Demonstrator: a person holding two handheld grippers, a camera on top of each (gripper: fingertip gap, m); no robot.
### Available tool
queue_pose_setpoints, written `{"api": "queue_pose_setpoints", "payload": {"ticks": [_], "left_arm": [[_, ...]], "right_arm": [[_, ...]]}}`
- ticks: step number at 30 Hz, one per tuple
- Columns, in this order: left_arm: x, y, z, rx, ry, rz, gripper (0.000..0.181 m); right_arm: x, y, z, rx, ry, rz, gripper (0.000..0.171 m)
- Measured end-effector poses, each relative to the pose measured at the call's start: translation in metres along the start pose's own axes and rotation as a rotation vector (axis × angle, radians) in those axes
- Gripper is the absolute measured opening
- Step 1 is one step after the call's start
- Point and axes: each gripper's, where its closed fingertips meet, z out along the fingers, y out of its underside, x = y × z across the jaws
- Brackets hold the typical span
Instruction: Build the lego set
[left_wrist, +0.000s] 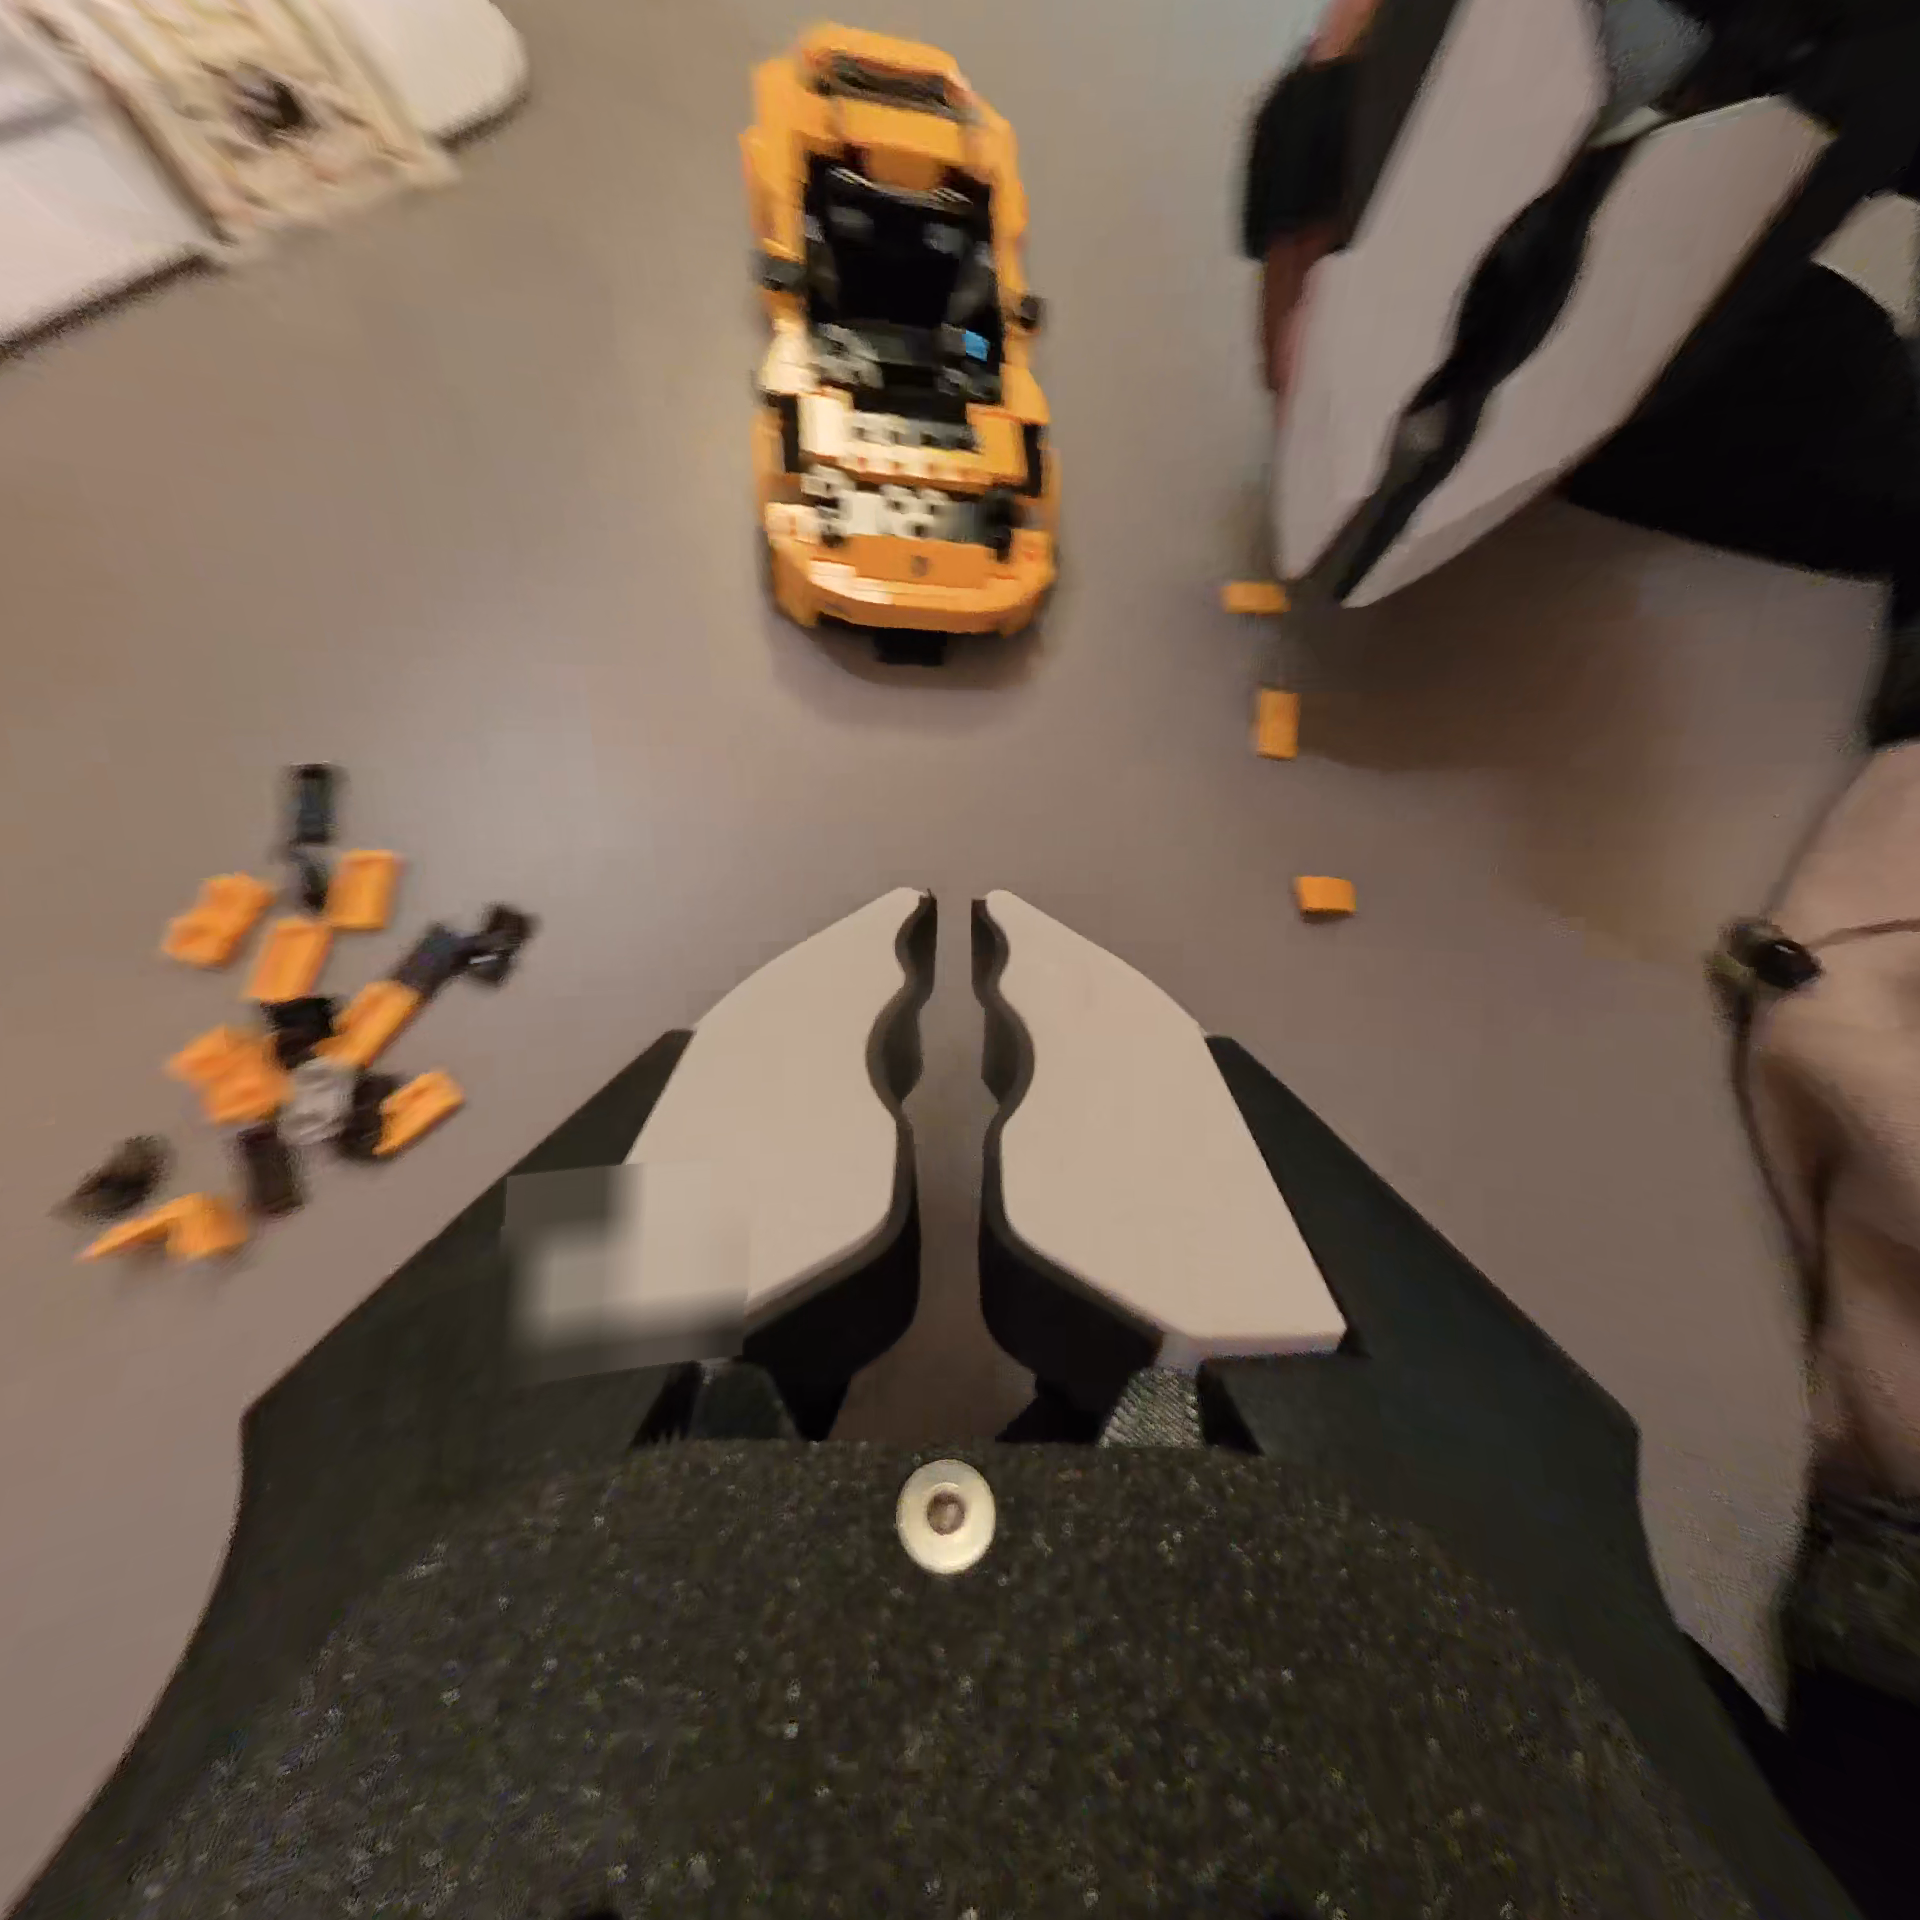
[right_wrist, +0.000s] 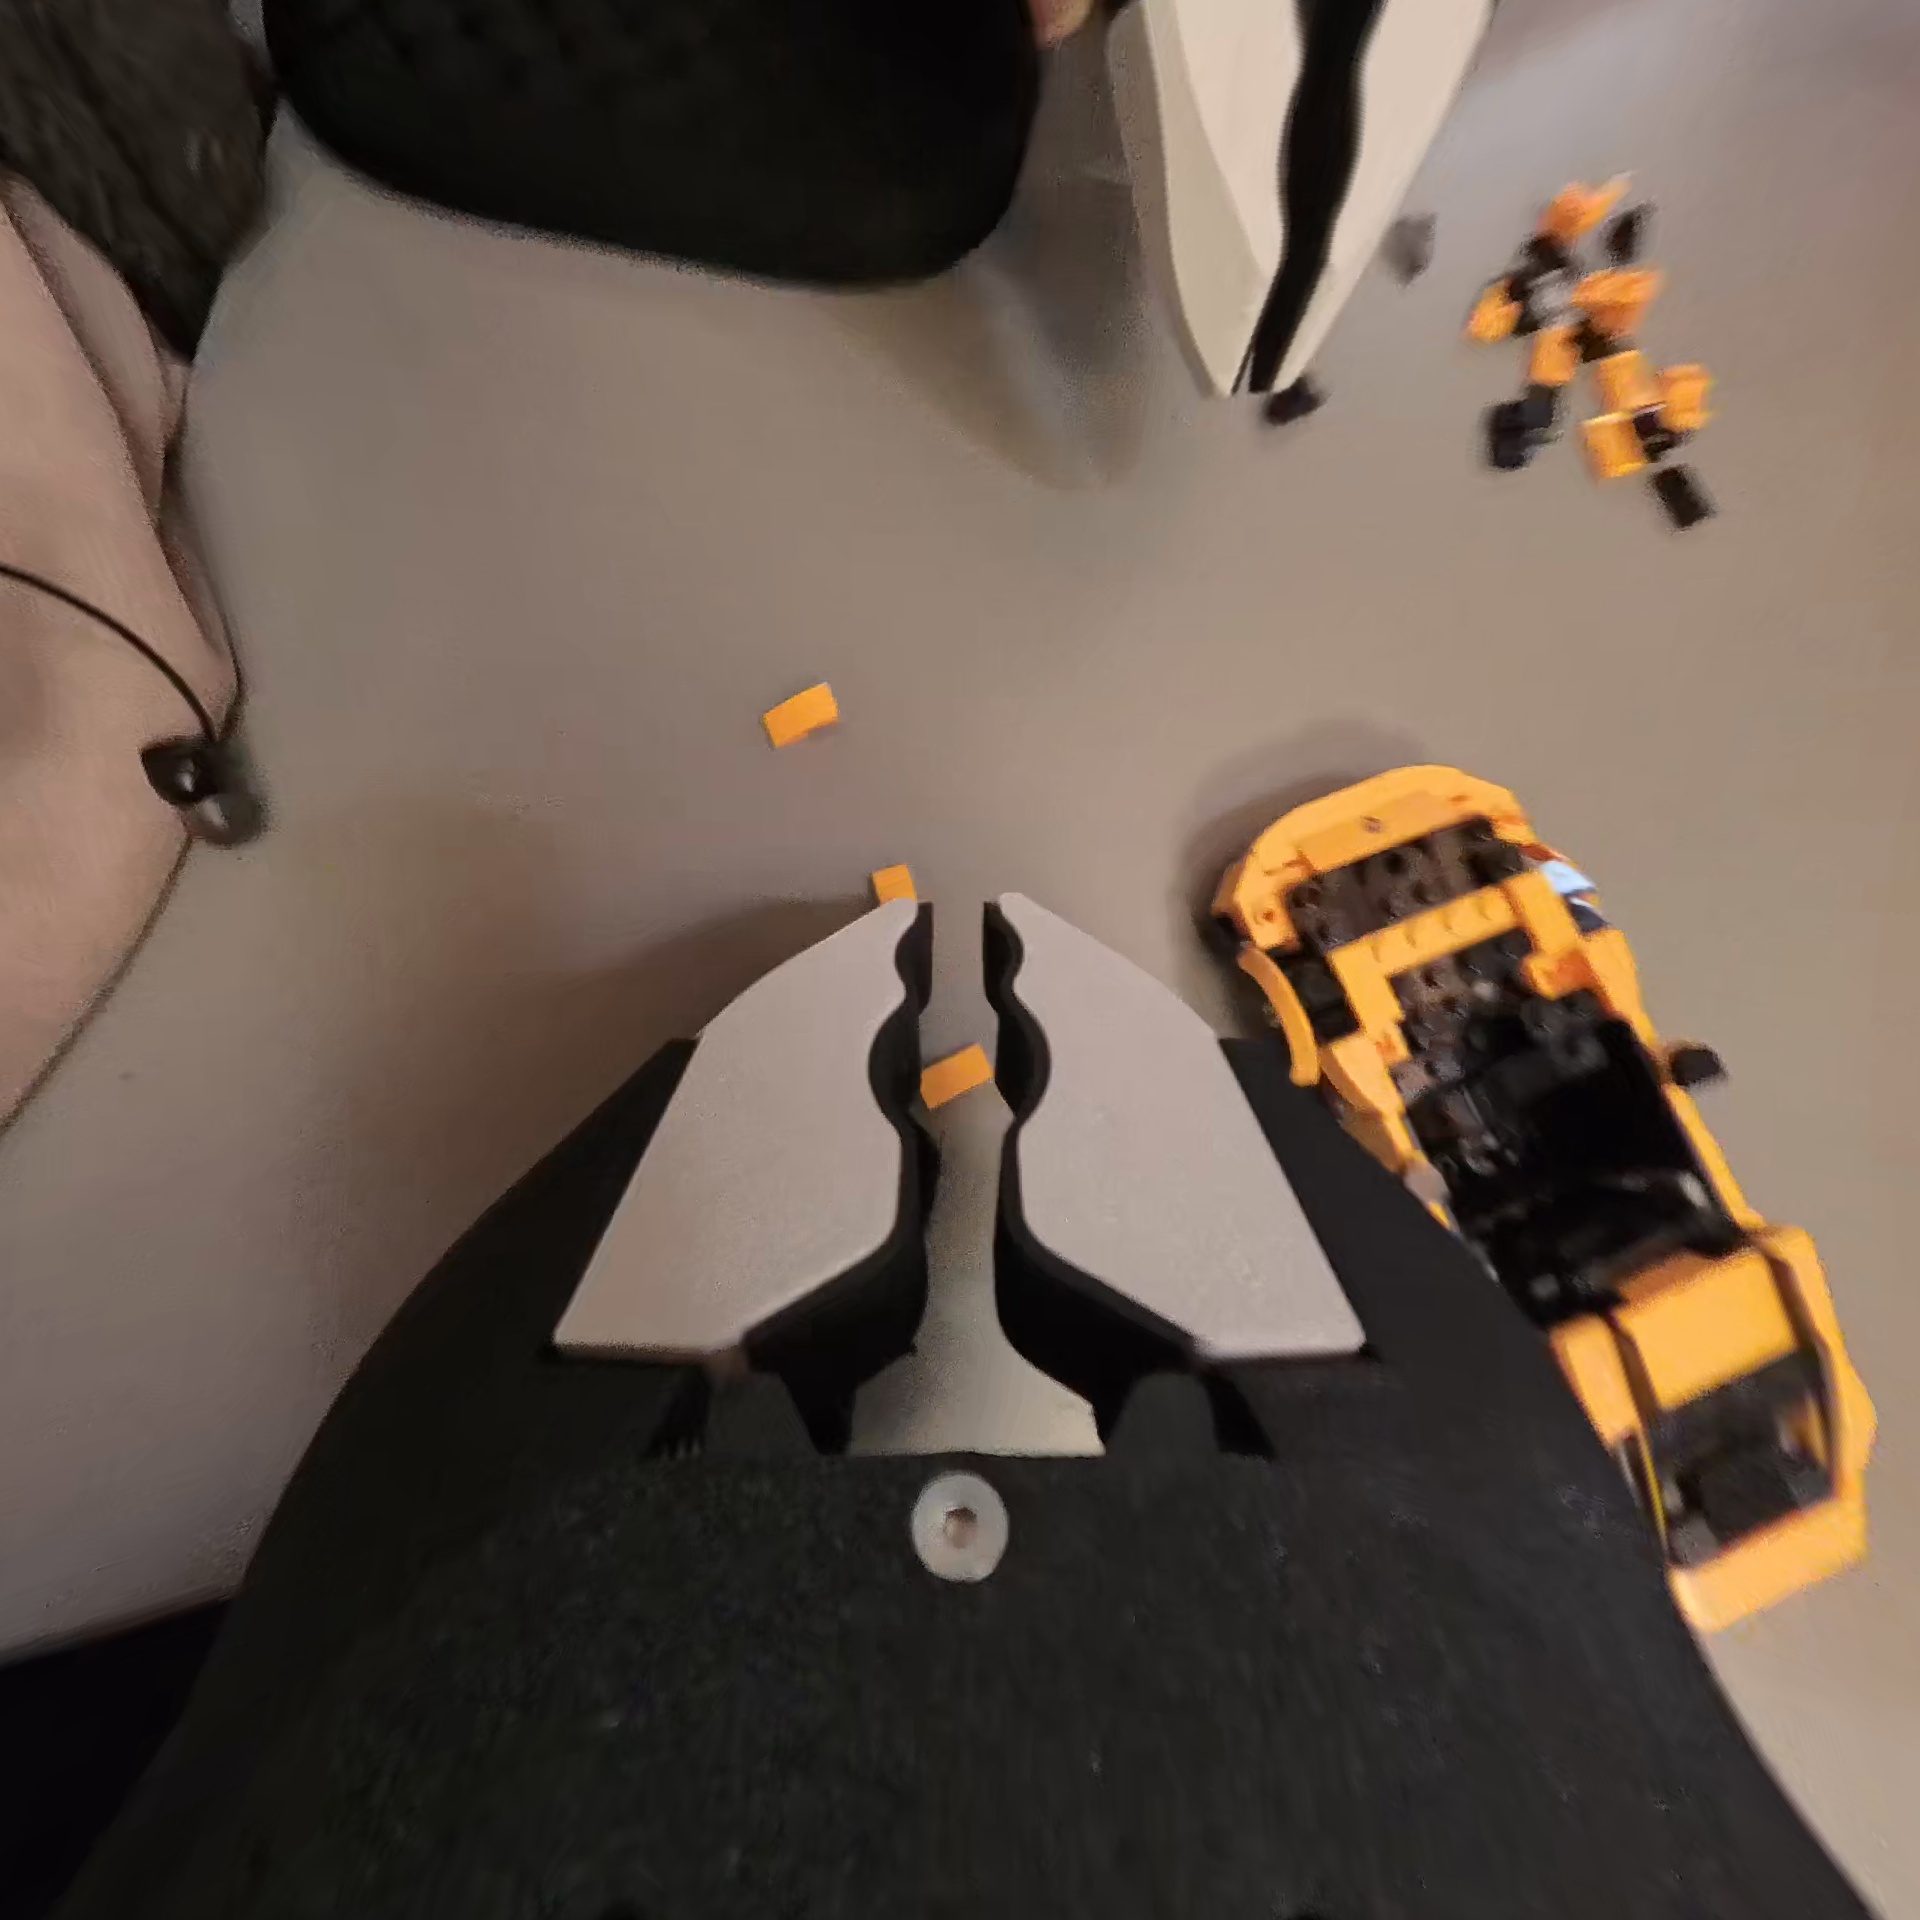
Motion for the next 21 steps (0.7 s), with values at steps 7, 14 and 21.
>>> {"api": "queue_pose_setpoints", "payload": {"ticks": [7,14,21], "left_arm": [[-0.086,-0.010,-0.024,-0.060,-0.325,-0.044,0.011],[-0.134,0.000,-0.007,-0.354,-0.272,0.028,0.008],[-0.139,0.011,0.002,-0.544,-0.130,0.089,0.010]], "right_arm": [[0.035,-0.013,-0.080,0.513,0.433,0.259,0.015],[0.038,0.006,-0.100,0.604,0.515,0.333,0.011],[0.032,0.010,-0.098,0.613,0.481,0.323,0.008]]}}
